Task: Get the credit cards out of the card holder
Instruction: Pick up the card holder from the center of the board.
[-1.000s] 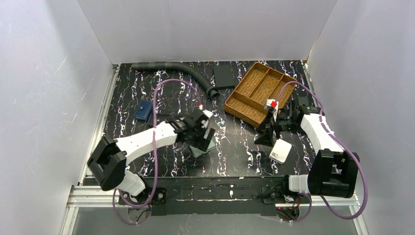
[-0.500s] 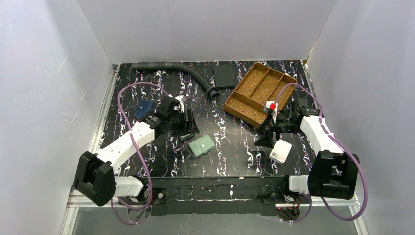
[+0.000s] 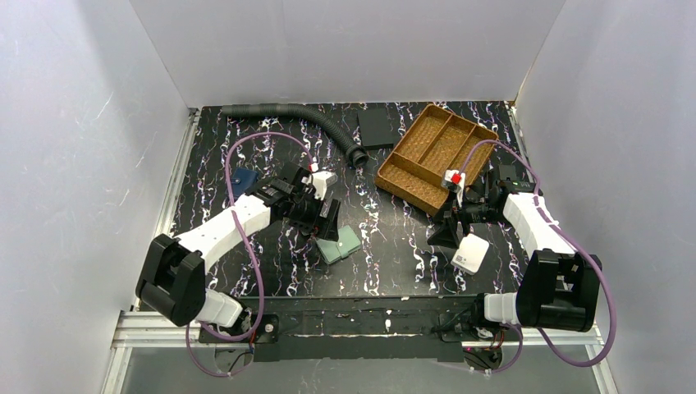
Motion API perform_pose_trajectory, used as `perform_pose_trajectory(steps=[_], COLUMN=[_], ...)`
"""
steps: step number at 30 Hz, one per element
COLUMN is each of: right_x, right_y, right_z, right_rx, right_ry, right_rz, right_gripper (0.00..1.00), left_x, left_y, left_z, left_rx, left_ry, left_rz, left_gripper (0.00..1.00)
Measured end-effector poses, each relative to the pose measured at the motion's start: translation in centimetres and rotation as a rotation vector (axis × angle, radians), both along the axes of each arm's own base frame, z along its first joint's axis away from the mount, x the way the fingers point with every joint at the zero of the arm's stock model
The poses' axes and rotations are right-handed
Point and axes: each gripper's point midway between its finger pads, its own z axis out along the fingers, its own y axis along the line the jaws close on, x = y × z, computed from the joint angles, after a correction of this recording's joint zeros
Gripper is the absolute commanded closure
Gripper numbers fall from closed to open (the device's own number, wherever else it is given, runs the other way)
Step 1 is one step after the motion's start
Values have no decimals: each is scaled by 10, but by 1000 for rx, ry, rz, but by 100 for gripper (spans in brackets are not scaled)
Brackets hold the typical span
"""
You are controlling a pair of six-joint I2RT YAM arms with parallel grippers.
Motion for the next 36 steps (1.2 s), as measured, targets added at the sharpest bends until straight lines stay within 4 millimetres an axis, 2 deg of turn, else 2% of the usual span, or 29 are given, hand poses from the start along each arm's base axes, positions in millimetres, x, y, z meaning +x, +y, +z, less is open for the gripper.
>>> perform_pose_trajectory(steps=[19,36], right_x=[1,0], right_y=[0,0], right_z=[-4,-4], right_rx=[-2,-3], right_ry=[3,1], right_rz=[10,14], right_gripper=[0,0], left_x=[-10,-3], left_y=[5,2], left_z=[-25,-41], left_rx=[57,67], left_ry=[72,70], left_rz=[-64,-107], left_gripper=[22,31])
